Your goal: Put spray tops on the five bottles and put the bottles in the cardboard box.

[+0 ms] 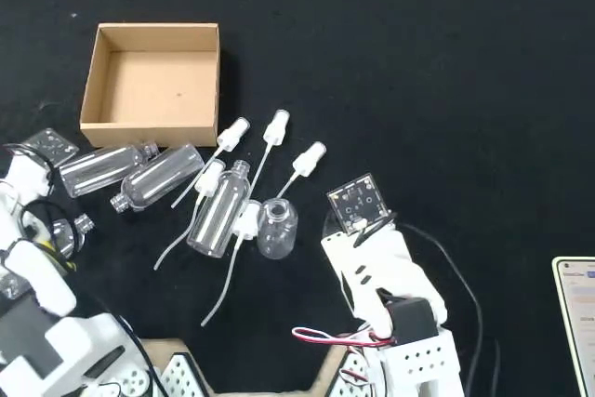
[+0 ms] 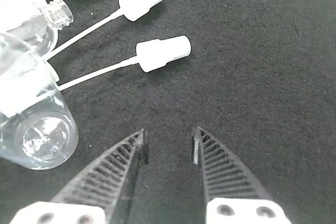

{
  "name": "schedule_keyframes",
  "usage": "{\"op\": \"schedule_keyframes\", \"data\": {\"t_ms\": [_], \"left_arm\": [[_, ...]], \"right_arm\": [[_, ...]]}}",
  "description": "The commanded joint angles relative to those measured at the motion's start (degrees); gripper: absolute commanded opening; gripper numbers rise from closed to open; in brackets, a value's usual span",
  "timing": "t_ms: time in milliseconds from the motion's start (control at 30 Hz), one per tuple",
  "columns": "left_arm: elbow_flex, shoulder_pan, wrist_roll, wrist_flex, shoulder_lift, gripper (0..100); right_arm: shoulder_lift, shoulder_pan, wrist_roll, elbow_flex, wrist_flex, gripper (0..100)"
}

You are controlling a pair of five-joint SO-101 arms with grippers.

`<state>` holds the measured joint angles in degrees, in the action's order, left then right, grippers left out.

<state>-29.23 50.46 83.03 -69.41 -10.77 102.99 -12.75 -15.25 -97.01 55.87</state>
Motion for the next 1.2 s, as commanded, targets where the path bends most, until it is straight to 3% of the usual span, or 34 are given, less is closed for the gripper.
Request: {"op": "schedule_keyframes", "data": {"t_ms": [0,200,633,733,933,1033,1167], "left_arm": [[3.3,-1.8,6.1,-0.3,1.5,32],[2.9,-6.1,5.6,2.7,4.6,32],[3.6,-5.9,7.8,11.1,11.3,32],[3.0,-3.6,8.2,10.5,10.7,29],[5.8,4.4,10.4,4.3,10.7,3],[7.8,9.5,12.5,0.8,10.7,5],[9.3,14.3,12.6,-3.4,10.7,16]], "right_arm": [[5.5,-0.5,-0.4,0.5,0.2,14.5],[5.5,-0.5,-0.4,0.5,0.2,14.5],[5.5,-0.5,-0.4,0.5,0.2,14.5],[5.5,-0.5,-0.4,0.5,0.2,14.5],[5.5,-0.5,-0.4,0.5,0.2,14.5],[5.5,-0.5,-0.4,0.5,0.2,14.5],[5.5,-0.5,-0.4,0.5,0.2,14.5]]}}
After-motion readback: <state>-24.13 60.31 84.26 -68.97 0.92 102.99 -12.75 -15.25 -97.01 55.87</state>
